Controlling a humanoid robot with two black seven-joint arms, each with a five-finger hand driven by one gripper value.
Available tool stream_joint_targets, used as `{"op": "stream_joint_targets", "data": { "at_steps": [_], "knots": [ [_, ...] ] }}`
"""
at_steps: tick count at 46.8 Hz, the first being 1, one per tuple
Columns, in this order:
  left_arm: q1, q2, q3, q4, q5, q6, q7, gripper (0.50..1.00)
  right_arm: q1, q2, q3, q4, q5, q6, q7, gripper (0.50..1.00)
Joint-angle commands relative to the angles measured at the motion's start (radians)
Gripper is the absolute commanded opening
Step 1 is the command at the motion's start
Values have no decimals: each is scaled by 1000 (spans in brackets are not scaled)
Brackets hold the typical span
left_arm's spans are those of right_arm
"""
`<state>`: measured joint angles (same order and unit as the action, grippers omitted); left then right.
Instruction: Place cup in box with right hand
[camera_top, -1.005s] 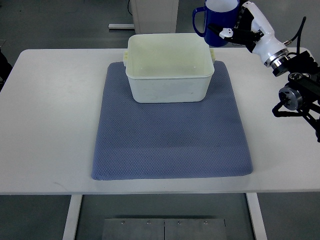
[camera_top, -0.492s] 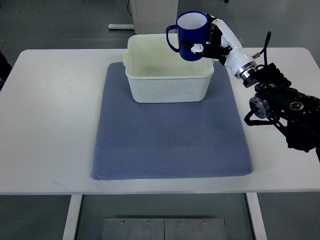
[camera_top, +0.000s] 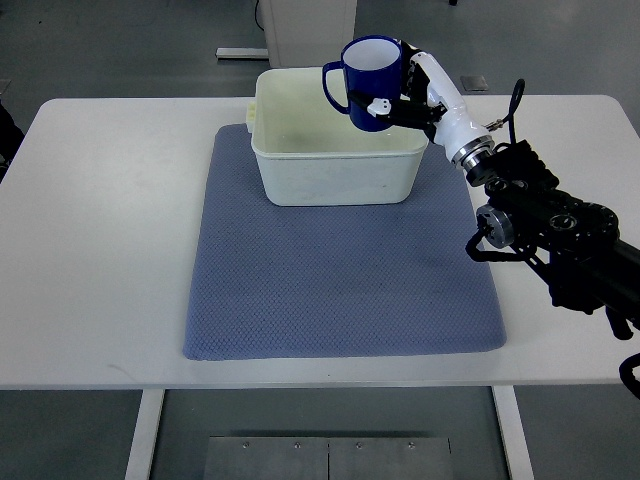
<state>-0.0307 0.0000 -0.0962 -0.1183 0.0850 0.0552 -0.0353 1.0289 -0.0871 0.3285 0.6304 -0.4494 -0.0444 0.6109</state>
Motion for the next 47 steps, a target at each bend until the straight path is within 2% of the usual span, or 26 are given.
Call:
{"op": "stream_joint_targets", "data": {
  "at_steps": [1,9,18,30,47],
  "knots": [
    [0,0,1,0,-1,0,0,1000,-10,6,0,0,0,-5,0,500],
    [0,0,0,0,-1,0,0,1000,-24,6,-2,-1,2,-8,0,504],
    [0,0,0,0,-1,0,0,1000,-30,4,-2,0,2,-6,0,696],
    [0,0,0,0,-1,0,0,1000,-29,4,4,3,3,-6,0,979],
    [0,0,1,0,-1,0,0,1000,-29,1,6,3,3,-6,0,989]
  ]
}}
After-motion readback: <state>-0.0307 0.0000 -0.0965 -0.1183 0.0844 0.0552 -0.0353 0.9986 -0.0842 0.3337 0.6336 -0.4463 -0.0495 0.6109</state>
